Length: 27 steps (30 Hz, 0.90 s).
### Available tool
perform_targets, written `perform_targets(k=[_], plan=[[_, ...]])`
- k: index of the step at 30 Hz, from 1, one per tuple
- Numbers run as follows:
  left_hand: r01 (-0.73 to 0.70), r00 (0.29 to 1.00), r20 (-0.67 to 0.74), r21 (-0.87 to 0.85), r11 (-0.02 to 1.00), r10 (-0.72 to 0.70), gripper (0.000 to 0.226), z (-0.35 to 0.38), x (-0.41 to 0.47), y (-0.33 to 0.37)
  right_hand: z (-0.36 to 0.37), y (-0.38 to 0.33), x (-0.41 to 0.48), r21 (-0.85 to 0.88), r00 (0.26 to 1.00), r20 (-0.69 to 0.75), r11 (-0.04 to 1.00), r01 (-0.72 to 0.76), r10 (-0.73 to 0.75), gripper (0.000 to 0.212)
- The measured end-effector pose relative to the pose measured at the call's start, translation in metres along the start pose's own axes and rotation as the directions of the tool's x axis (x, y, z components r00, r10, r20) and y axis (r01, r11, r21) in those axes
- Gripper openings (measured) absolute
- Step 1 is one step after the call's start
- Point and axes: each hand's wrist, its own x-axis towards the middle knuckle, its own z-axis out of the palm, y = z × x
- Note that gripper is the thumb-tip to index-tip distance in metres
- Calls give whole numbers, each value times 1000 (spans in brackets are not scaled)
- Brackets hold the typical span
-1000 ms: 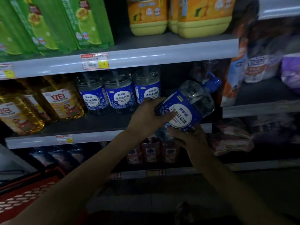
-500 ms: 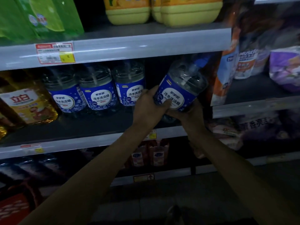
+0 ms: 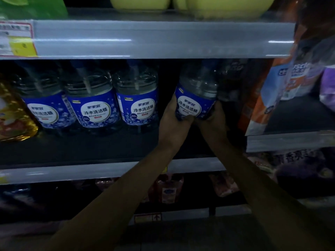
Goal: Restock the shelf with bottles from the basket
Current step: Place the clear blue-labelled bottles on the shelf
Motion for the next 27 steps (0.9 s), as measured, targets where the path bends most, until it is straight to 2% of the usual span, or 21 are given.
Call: perform_targets(k=[5, 8, 12, 14, 17, 19, 21, 22, 24, 27], plan=[[106, 990, -83, -124, 987, -116, 80, 12, 20, -19, 7, 15, 35, -97, 999, 21, 994, 46, -44, 68], [145, 977, -135, -162, 976, -167, 74, 18, 34, -19, 15, 22, 53, -146, 1000, 21, 989, 12, -9, 64], [181, 962, -178, -155, 971, -208, 55, 22, 49, -19, 19, 31, 77, -255, 999, 29, 966, -32, 41, 34], [186, 961, -182, -132, 974, -209, 56, 22, 51, -22, 21, 35, 85, -305, 996, 65, 952, -36, 59, 26], [202, 956, -188, -131, 971, -224, 65, 19, 49, -26, 23, 34, 87, -307, 988, 113, 949, -66, 105, 42], [202, 957, -185, -130, 971, -224, 73, 16, 48, -27, 23, 34, 83, -250, 986, 129, 966, -70, 105, 55], [202, 958, -181, -127, 971, -223, 78, 13, 47, -26, 23, 36, 76, -150, 987, 112, 984, -98, 116, 57], [187, 963, -177, -105, 977, -203, 73, 12, 46, -25, 24, 39, 71, -123, 989, 93, 987, -100, 112, 58], [160, 973, -162, -35, 986, -164, 63, 11, 43, -24, 26, 41, 61, -206, 994, 41, 974, -92, 103, 59], [159, 980, -137, 89, 983, -146, 75, 12, 37, -27, 26, 38, 46, -283, 993, 8, 953, -108, 115, 61]])
